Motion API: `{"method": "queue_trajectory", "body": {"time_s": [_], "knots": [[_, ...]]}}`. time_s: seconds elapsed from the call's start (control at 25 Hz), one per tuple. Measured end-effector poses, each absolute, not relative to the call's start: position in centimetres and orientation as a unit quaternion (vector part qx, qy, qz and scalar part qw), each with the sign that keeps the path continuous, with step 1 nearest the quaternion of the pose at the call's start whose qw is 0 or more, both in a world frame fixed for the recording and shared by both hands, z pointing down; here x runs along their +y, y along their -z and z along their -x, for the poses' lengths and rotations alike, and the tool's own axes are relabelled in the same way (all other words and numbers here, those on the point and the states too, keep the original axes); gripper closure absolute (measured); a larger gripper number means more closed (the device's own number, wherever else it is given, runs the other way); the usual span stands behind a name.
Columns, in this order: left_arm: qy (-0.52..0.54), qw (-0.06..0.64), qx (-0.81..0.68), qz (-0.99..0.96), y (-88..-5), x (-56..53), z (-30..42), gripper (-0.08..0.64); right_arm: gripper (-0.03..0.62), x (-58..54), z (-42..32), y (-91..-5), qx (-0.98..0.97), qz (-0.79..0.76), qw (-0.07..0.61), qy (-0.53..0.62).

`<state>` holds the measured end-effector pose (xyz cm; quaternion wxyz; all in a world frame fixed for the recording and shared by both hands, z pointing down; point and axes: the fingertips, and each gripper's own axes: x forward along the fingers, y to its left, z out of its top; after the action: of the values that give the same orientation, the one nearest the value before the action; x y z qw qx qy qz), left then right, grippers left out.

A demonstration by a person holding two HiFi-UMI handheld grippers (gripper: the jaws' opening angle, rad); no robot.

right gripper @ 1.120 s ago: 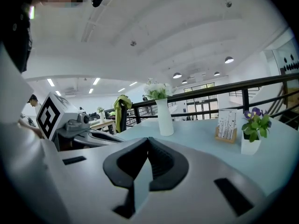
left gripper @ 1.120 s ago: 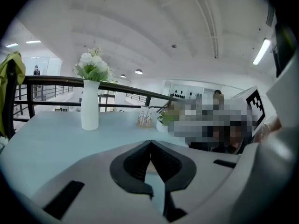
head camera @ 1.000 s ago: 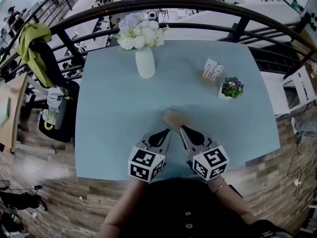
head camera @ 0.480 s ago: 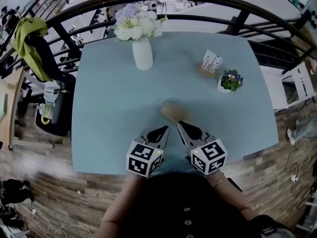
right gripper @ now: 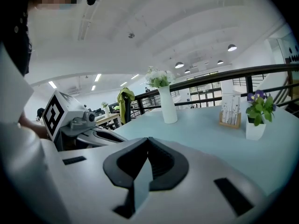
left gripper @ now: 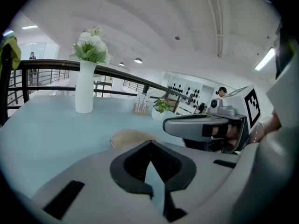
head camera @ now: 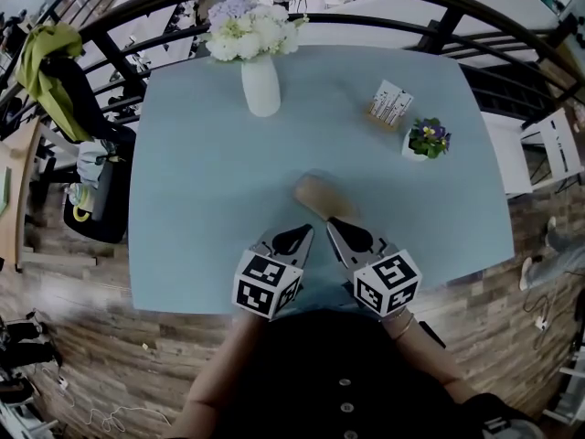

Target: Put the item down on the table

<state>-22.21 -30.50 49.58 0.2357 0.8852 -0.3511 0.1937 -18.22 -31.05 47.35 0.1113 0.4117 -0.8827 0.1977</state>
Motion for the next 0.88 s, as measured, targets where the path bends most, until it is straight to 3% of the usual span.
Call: {"method": "queue_trajectory", "body": {"time_s": [0.88], "knots": [[-0.182,0.248,-0.345,-0.887,-49.5,-30.7,22.1,0.543,0.588,-30.7,19.4,-47.9,-0.890,-0.390,0.121,-0.202]]}}
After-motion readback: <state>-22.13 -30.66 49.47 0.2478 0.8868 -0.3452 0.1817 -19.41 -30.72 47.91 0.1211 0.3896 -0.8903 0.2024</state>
